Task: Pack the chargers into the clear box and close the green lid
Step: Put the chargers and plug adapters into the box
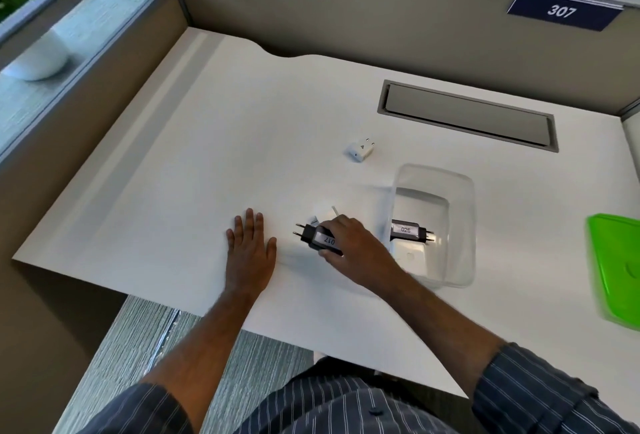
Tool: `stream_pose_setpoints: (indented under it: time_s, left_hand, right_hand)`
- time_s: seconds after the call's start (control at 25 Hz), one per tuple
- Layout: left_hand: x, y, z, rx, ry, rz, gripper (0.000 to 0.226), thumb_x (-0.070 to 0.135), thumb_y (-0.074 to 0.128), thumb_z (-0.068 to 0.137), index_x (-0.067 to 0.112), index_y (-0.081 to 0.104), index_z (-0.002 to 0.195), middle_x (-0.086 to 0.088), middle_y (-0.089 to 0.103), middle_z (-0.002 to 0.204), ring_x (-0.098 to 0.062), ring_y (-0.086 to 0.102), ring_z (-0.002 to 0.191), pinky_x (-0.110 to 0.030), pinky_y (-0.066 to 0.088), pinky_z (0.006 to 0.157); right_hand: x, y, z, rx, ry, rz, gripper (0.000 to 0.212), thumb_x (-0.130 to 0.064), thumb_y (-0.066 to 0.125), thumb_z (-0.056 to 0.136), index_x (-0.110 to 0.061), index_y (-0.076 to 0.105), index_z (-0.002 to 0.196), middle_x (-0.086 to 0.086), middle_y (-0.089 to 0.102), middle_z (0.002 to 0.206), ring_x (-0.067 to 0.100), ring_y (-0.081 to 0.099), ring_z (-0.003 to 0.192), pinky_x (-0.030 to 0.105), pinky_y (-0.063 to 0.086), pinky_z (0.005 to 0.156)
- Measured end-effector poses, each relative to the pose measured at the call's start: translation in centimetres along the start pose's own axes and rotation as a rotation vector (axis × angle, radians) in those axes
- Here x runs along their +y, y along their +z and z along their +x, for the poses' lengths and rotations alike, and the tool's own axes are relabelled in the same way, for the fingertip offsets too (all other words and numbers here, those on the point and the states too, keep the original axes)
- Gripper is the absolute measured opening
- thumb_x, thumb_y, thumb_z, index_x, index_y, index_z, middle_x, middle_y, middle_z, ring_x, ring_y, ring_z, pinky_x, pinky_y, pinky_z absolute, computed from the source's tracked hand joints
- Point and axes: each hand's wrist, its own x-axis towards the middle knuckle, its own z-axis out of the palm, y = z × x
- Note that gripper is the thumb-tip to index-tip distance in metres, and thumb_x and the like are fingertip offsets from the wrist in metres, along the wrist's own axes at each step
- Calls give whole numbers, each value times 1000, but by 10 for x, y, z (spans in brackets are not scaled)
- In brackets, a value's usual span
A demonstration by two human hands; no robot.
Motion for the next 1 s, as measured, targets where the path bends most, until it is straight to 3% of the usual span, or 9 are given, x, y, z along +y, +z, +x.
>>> stream_pose_setpoints:
  time_s: [0.28, 0.4, 0.56, 0.72, 1.0]
  left_hand:
    - [22, 5, 6, 4, 40, 15, 65, 34, 38, 106, 7, 16, 161, -14, 9, 171, -37, 6, 158, -55, 8, 128]
    - [30, 6, 10, 5, 60, 40, 68, 40, 27, 103, 6, 16, 161, -14, 9, 171, -36, 7, 158, -54, 9, 129]
    - [38, 8, 18, 9, 76, 44, 68, 39, 31, 104, 7, 14, 161, -13, 8, 171, -36, 5, 159, -55, 9, 128]
    - [44, 9, 27, -1, 80, 70, 72, 44, 22, 100, 8, 12, 162, -13, 6, 171, -35, 4, 159, -54, 8, 129]
    - [46, 12, 36, 24, 91, 85, 73, 47, 20, 100, 9, 14, 162, -13, 9, 171, -35, 6, 159, -52, 8, 129]
  right_hand:
    - [36, -76, -17, 158, 124, 39, 42, -28, 70, 86, -23, 58, 126, -5, 58, 118, 20, 53, 109, 36, 47, 93]
    - [61, -95, -29, 189, 207, 26, 42, -26, 70, 86, -25, 57, 126, -8, 58, 119, 18, 52, 112, 33, 47, 93]
    - [91, -109, -41, 192, 289, -40, 43, -23, 66, 84, -25, 56, 126, -8, 57, 118, 19, 52, 109, 36, 50, 88]
    - [115, -108, -47, 162, 342, -48, 39, -21, 64, 85, -27, 55, 122, -8, 56, 116, 18, 51, 107, 35, 50, 84]
    - [145, -98, -29, -32, 383, -42, 45, -17, 65, 91, -24, 52, 133, -5, 54, 133, 21, 46, 127, 39, 46, 97]
